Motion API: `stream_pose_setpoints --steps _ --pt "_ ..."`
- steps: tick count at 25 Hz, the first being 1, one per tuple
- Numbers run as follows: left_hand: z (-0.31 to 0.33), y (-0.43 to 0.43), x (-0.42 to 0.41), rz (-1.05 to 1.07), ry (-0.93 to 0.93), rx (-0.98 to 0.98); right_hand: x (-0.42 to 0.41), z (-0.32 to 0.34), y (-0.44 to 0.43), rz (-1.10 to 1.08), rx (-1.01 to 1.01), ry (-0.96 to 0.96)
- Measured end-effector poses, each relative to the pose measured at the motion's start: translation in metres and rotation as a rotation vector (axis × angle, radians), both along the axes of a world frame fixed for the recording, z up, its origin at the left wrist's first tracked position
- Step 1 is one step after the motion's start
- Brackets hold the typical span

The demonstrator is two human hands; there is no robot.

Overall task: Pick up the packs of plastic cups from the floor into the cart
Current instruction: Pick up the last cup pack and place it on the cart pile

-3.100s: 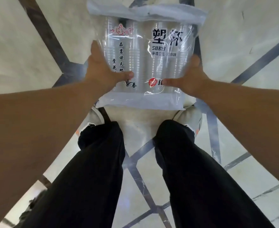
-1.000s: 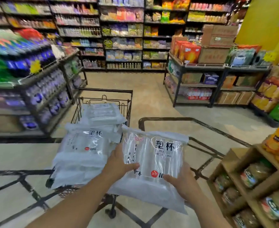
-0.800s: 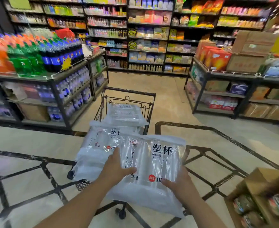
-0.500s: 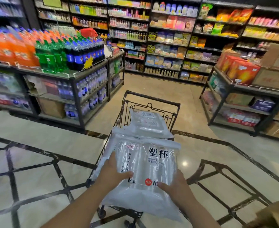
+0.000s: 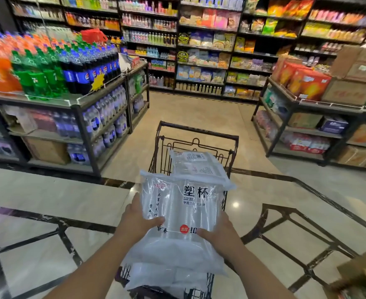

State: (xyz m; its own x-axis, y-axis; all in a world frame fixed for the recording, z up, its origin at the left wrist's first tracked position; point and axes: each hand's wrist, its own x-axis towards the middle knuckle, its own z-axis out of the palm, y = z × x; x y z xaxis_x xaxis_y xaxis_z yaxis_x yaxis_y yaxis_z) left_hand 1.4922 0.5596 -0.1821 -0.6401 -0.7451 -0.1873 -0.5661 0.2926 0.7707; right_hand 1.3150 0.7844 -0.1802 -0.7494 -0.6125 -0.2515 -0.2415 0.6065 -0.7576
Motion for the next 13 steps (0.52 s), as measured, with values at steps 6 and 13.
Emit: stream_pose_setpoints --steps 6,13 --pt "0.002 -0.007 -0.058 0.066 -0.017 0.019 -0.076 -0.009 -0.026 0.047 0.023 -0.045" --pt "-0.001 -0.028 -0.105 0.112 -0.043 -0.061 -0.138 -0.029 -0.059 0.114 0.011 -0.1"
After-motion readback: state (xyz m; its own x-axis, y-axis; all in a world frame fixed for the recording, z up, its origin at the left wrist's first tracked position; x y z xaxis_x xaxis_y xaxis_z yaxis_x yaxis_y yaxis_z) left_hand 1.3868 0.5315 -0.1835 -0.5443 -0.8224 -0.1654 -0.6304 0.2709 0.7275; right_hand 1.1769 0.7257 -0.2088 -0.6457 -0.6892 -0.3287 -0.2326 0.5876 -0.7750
